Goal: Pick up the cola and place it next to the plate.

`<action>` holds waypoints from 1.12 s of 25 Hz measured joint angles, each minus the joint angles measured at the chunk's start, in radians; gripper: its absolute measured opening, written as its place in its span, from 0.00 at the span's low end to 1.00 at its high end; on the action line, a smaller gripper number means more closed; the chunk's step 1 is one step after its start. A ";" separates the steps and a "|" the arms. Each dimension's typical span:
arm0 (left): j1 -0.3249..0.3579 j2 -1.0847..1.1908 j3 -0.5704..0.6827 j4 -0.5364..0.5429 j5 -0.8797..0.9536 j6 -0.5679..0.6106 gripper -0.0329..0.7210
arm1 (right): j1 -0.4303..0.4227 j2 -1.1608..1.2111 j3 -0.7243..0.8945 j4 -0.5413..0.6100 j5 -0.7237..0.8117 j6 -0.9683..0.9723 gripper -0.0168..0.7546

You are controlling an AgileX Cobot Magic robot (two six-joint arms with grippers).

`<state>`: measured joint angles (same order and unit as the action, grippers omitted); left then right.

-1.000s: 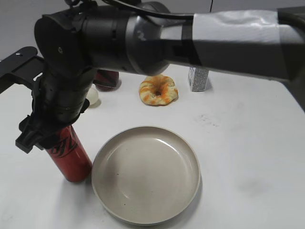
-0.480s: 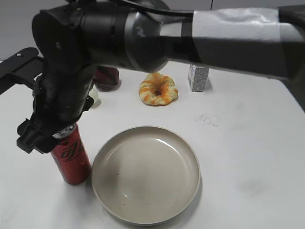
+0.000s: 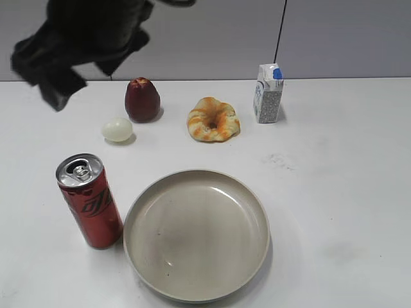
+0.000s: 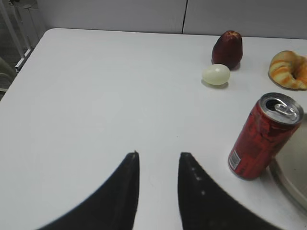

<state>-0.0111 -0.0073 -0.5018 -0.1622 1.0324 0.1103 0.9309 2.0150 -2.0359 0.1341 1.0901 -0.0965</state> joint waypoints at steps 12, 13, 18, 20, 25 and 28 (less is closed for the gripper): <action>0.000 0.000 0.000 0.000 0.000 0.000 0.34 | -0.348 -0.350 0.440 -0.134 0.118 0.166 0.81; 0.000 0.000 0.000 0.000 0.000 0.000 0.34 | -0.375 -0.394 0.505 -0.134 0.118 0.170 0.80; 0.000 0.000 0.000 0.000 0.000 0.000 0.34 | -0.467 -0.640 0.810 -0.143 0.118 0.209 0.79; 0.000 0.000 0.000 0.000 0.000 0.000 0.34 | -0.469 -0.759 0.923 -0.143 0.118 0.221 0.79; 0.000 0.000 0.000 0.000 0.000 0.000 0.34 | -0.469 -1.023 1.136 -0.134 0.088 0.245 0.79; 0.000 0.000 0.000 0.000 0.000 0.000 0.34 | -0.469 -1.176 1.239 -0.134 0.071 0.246 0.79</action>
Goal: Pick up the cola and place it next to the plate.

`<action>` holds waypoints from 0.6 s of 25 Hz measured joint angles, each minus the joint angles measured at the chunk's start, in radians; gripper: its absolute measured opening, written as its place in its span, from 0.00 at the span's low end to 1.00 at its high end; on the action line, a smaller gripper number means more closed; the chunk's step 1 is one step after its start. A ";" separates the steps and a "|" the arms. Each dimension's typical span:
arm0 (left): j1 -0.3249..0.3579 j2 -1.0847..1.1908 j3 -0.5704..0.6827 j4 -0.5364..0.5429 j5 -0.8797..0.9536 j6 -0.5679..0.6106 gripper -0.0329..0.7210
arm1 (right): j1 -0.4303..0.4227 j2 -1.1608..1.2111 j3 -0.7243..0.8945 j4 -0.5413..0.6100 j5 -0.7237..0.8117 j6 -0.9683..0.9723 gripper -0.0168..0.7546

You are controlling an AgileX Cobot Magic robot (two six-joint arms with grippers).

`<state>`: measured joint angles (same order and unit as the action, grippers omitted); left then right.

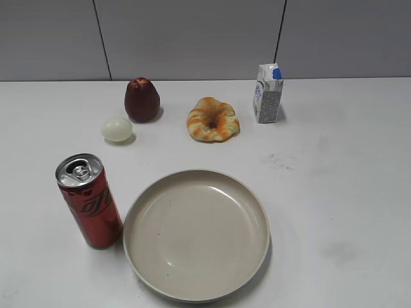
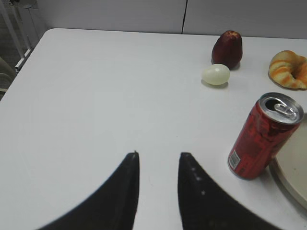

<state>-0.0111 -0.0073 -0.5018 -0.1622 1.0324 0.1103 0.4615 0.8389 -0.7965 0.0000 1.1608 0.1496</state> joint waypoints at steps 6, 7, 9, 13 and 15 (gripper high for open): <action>0.000 0.000 0.000 0.000 0.000 0.000 0.34 | 0.000 -0.285 0.161 -0.015 -0.031 -0.009 0.79; 0.000 0.000 0.000 0.000 0.000 0.000 0.34 | 0.000 -0.318 0.185 -0.015 -0.035 -0.015 0.79; 0.000 0.000 0.000 0.000 0.000 0.000 0.34 | 0.000 -0.388 0.231 -0.016 -0.040 -0.028 0.79; 0.000 0.000 0.000 0.000 0.000 0.000 0.34 | 0.000 -0.469 0.294 0.000 -0.091 -0.057 0.78; 0.000 0.000 0.000 0.000 0.000 0.000 0.34 | 0.000 -0.478 0.299 0.007 -0.100 -0.067 0.78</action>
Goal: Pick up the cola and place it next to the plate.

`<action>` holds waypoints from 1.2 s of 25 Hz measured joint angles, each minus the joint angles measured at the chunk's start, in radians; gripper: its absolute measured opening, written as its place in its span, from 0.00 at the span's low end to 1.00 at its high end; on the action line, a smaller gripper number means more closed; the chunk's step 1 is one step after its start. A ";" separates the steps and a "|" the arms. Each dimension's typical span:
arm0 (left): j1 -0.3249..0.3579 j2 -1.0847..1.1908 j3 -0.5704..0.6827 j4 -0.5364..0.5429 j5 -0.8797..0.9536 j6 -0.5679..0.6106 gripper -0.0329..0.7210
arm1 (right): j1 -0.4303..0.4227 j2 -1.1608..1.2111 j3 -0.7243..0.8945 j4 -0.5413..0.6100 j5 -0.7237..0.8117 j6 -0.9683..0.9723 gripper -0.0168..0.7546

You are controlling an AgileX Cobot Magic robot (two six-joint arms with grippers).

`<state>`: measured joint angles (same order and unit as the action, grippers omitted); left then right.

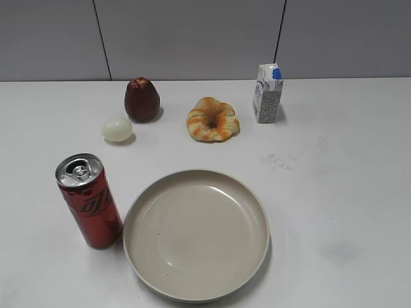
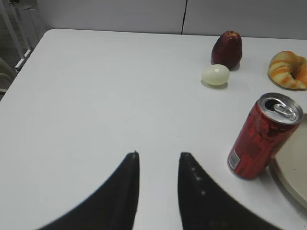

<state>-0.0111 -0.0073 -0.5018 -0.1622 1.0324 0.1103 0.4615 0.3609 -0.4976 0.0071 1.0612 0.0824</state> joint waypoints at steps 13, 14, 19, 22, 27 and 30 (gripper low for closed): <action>0.000 0.000 0.000 0.000 0.000 0.000 0.34 | -0.023 -0.084 0.001 0.006 -0.012 -0.008 0.78; 0.000 0.000 0.000 0.000 0.000 0.000 0.34 | -0.038 -0.118 0.001 0.006 -0.012 -0.008 0.78; 0.000 0.000 0.000 0.000 0.000 0.000 0.34 | -0.215 -0.301 0.001 0.006 -0.013 -0.008 0.78; 0.000 0.000 0.000 0.000 0.000 0.000 0.34 | -0.343 -0.360 0.001 0.006 -0.012 -0.008 0.78; 0.000 0.000 0.000 0.000 0.000 0.000 0.34 | -0.419 -0.366 0.001 0.006 -0.013 -0.008 0.78; 0.000 0.000 0.000 0.000 0.000 0.000 0.34 | -0.419 -0.366 0.001 0.006 -0.013 -0.008 0.78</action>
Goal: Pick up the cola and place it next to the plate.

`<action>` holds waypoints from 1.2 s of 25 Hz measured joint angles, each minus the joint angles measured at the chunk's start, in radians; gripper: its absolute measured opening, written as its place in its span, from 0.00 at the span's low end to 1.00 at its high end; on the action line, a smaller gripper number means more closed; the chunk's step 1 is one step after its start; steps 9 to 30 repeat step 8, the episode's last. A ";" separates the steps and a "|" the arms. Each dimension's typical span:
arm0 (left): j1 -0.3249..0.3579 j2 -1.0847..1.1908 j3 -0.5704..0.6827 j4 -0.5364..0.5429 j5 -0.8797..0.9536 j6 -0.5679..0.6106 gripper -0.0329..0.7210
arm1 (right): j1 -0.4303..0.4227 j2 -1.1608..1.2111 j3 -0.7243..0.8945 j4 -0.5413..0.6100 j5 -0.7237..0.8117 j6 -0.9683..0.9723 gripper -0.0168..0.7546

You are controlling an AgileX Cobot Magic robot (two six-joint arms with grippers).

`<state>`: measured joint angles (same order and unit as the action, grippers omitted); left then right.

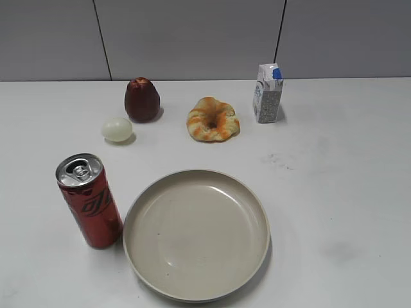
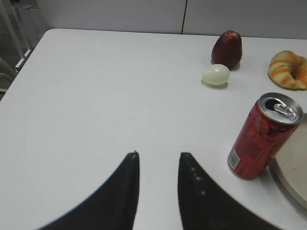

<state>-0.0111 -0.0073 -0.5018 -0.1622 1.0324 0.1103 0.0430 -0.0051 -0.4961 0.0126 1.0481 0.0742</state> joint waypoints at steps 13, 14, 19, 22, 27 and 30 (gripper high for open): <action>0.000 0.000 0.000 0.000 0.000 0.000 0.34 | 0.000 0.000 0.000 0.000 0.000 0.000 0.78; 0.000 0.000 0.000 0.000 0.000 0.000 0.34 | 0.000 0.000 0.000 0.000 0.000 0.000 0.78; 0.000 0.000 0.000 0.000 0.000 0.000 0.34 | 0.000 0.000 0.000 0.000 0.000 0.000 0.78; 0.000 0.000 0.000 0.000 0.000 0.000 0.34 | 0.000 0.000 0.000 0.000 0.000 0.000 0.78; 0.000 0.000 0.000 0.000 0.000 0.000 0.34 | 0.000 0.000 0.000 0.000 0.000 0.000 0.78; 0.000 0.000 0.000 0.000 0.000 0.000 0.34 | 0.000 0.000 0.000 0.000 0.000 0.000 0.78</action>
